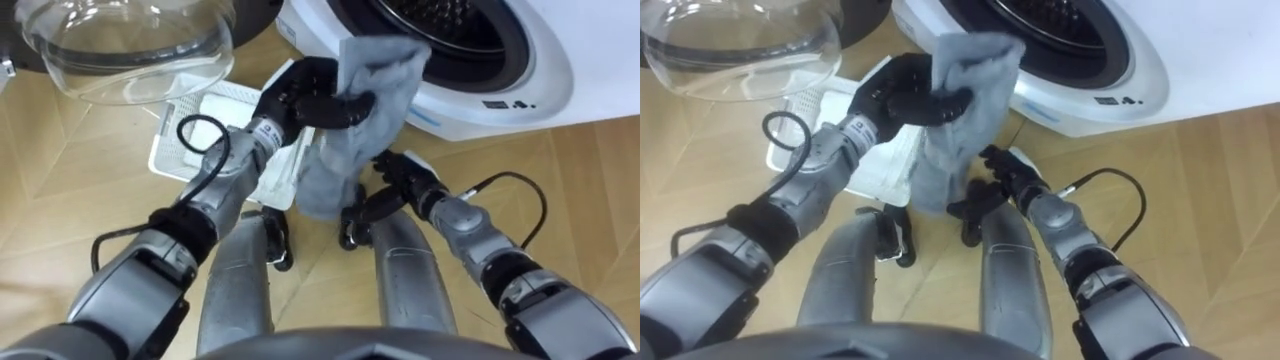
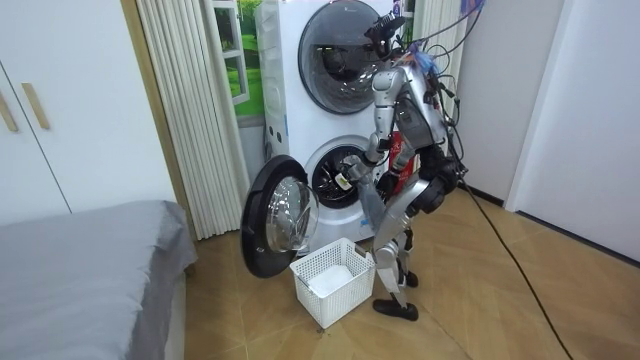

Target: Put towel into washing machine

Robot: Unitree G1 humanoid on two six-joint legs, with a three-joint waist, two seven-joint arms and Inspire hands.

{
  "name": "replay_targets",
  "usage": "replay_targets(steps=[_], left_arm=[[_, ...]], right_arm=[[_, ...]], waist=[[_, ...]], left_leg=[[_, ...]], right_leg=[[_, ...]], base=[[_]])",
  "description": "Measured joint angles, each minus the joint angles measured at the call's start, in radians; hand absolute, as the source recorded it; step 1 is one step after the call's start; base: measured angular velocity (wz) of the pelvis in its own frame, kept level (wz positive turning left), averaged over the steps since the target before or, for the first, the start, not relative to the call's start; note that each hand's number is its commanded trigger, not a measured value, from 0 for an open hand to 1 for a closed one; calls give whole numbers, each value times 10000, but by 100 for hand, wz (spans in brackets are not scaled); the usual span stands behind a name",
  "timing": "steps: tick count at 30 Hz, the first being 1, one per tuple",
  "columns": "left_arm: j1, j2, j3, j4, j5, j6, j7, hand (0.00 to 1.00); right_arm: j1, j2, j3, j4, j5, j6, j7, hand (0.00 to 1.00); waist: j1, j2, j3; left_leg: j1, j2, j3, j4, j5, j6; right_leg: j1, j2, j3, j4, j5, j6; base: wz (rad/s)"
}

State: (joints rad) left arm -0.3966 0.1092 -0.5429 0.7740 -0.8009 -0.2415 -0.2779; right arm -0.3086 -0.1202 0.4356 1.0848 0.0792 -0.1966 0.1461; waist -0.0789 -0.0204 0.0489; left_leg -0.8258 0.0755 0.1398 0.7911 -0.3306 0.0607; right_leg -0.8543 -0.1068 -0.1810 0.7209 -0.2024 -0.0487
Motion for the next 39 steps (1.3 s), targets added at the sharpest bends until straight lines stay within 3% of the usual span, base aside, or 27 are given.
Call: replay_targets(steps=[1, 7, 12, 13, 14, 15, 22, 26, 32, 34, 39], left_arm=[[95, -7, -110, 1, -566, 60, -177, 100], [241, -102, -112, 0, -2174, 626, -1114, 100], [276, -276, -196, 0, -3774, 845, -1484, 100], [311, -325, -202, 0, -4194, 880, -1490, 100], [338, -347, -202, 0, -4413, 893, -1494, 100], [401, -412, -193, 0, -4841, 906, -1504, 100], [533, -729, -109, -2, -6381, 897, -1504, 100], [535, -953, -111, -2, -6778, 896, -1502, 100], [573, -983, -102, -3, -7008, 886, -1499, 100], [594, -979, -95, -17, -7021, 885, -1499, 0], [722, -980, -19, -18, -7022, 917, -1503, 0]], right_arm=[[-1, 50, -8, 19, 7, 31, 1, 0], [-99, 157, -278, 16, -87, 298, -13, 0], [-152, 284, -308, 2, -37, 459, 21, 0], [-149, 373, -364, 3, -16, 466, 22, 25], [-150, 410, -375, 1, -16, 467, 19, 66], [-160, 462, -403, -6, -46, 468, 8, 100], [-164, 588, -663, -80, -92, 639, -473, 100], [-180, 587, -704, -79, -89, 649, -809, 100], [-106, 668, -747, -56, -42, 644, -1126, 100], [-22, 706, -732, -71, -8, 600, -1240, 100], [180, 755, -744, -74, 12, 555, -1485, 100]], waist=[[-1, -45, -29], [-25, -155, -16], [-92, -309, -31], [-111, -340, -51], [-126, -349, -57], [-159, -351, -59], [-149, -363, -69], [-70, -359, -71], [36, -331, -93], [54, -286, -133], [80, -263, -147]], left_leg=[[32, -2, 11, -66, 26, -5], [101, -1, 7, -197, 68, -28], [52, 0, -48, -180, 68, -31], [53, 1, -49, -184, 69, -31], [54, 1, -50, -186, 69, -31], [58, 2, -60, -196, 69, -31], [84, 6, -63, -281, 71, -35], [138, 10, -66, -280, 72, -38], [327, 13, -79, -289, 75, -42], [369, 10, -79, -313, 77, -43], [440, 7, -95, -437, 126, -68]], right_leg=[[22, 3, 2, -48, 11, -1], [79, 23, 2, -123, 16, -6], [82, 9, -99, -160, 15, -12], [84, 18, -112, -176, 16, -14], [85, 21, -112, -181, 16, -14], [101, 21, -120, -203, 16, -14], [117, 33, -112, -268, 15, -10], [179, 41, -122, -284, 15, -10], [384, 35, -151, -299, 17, -13], [435, 24, -165, -325, 21, -19], [522, 30, -215, -438, 44, -40]], base=[[0], [0], [3], [0], [0], [0], [0], [0], [0], [0], [0]])
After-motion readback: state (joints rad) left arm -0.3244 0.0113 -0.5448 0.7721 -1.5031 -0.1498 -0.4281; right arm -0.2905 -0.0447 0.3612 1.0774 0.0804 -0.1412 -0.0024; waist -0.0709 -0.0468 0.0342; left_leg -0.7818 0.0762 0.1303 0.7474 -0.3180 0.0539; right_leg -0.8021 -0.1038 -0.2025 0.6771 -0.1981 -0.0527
